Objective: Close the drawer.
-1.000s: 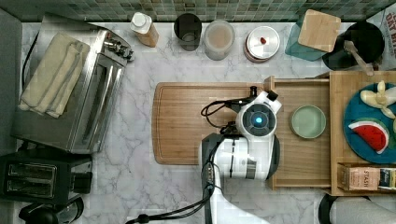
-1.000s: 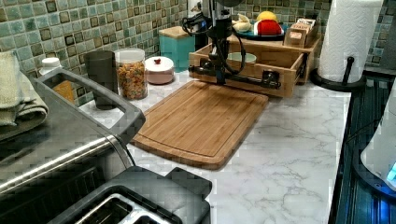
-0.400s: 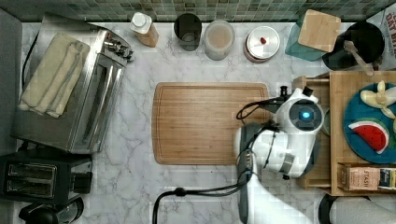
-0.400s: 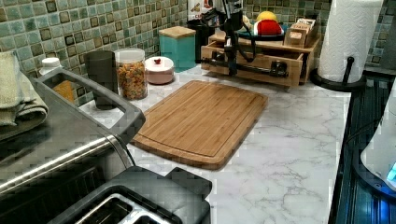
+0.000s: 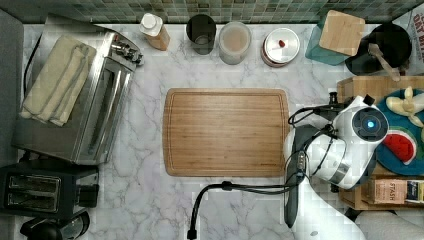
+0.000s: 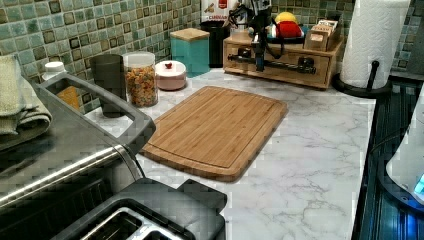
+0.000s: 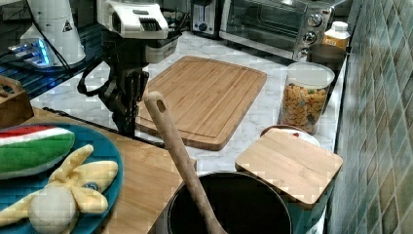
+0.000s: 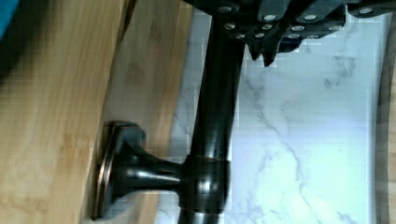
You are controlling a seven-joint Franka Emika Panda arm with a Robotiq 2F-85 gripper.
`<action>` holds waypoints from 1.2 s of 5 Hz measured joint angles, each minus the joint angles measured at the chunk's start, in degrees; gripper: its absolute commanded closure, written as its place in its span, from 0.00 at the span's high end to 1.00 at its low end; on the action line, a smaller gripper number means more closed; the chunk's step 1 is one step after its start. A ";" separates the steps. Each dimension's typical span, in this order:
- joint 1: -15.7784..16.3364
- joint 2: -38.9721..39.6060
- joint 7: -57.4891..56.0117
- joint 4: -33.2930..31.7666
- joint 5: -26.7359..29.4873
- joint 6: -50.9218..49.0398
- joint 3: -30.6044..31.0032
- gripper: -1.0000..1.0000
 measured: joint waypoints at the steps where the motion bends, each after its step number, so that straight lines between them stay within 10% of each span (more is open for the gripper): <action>1: 0.32 -0.04 0.06 0.34 -0.40 -0.70 -0.13 0.00; 6: 1.05 0.06 0.17 0.67 -0.31 -1.31 -0.86 0.00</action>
